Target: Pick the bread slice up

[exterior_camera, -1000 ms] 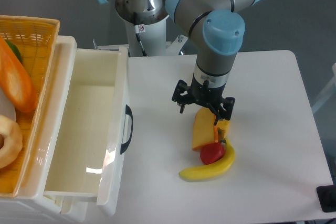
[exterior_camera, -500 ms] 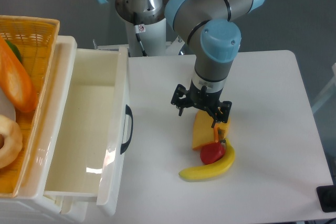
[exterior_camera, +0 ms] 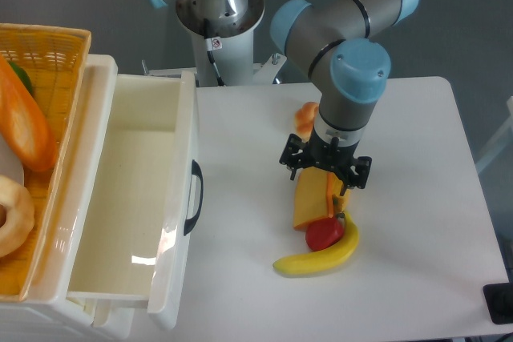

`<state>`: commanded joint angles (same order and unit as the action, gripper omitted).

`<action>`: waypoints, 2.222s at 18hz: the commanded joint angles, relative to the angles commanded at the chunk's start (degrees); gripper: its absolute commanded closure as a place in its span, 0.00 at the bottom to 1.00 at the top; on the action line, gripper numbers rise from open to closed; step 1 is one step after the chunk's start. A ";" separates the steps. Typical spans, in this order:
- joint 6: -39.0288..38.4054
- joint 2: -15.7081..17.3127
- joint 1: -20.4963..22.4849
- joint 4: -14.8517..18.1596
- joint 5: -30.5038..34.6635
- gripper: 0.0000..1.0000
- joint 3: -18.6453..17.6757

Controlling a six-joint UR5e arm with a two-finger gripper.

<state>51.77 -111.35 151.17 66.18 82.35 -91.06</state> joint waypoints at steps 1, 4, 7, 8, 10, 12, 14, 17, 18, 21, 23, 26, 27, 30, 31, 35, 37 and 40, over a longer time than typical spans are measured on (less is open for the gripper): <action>0.09 -0.62 0.18 0.09 -0.09 0.00 0.44; 0.09 -1.94 0.62 0.09 -0.09 0.00 1.23; 0.44 -3.69 0.71 0.09 0.00 0.00 2.02; 0.44 -4.31 0.71 0.09 0.00 0.00 2.28; 0.53 -5.45 0.71 0.00 0.00 0.00 2.37; 0.18 -6.24 0.71 0.00 0.00 0.00 2.20; 0.53 -6.51 0.71 0.00 -0.09 0.00 1.32; 0.53 -7.21 0.53 0.00 -0.09 0.00 1.14; 0.53 -7.21 0.53 0.00 -0.09 0.00 1.14; 0.35 -7.21 0.62 0.00 -0.09 0.22 1.23; 0.00 -7.13 0.53 0.09 -0.09 0.46 1.41; -2.71 -7.04 0.36 0.09 -0.26 0.97 2.46; -2.72 -6.95 0.36 0.09 -0.35 1.00 2.55; -2.64 -6.86 0.27 0.09 -0.35 1.00 2.55; -2.64 -6.78 0.18 0.17 -0.26 1.00 2.64; -2.81 -6.60 0.01 0.18 -0.26 1.00 2.64; -2.90 -6.08 -0.08 0.35 -0.17 1.00 2.64; -2.46 -4.67 -0.96 1.66 0.18 1.00 2.64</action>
<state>49.30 -116.02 150.21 67.84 82.53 -88.42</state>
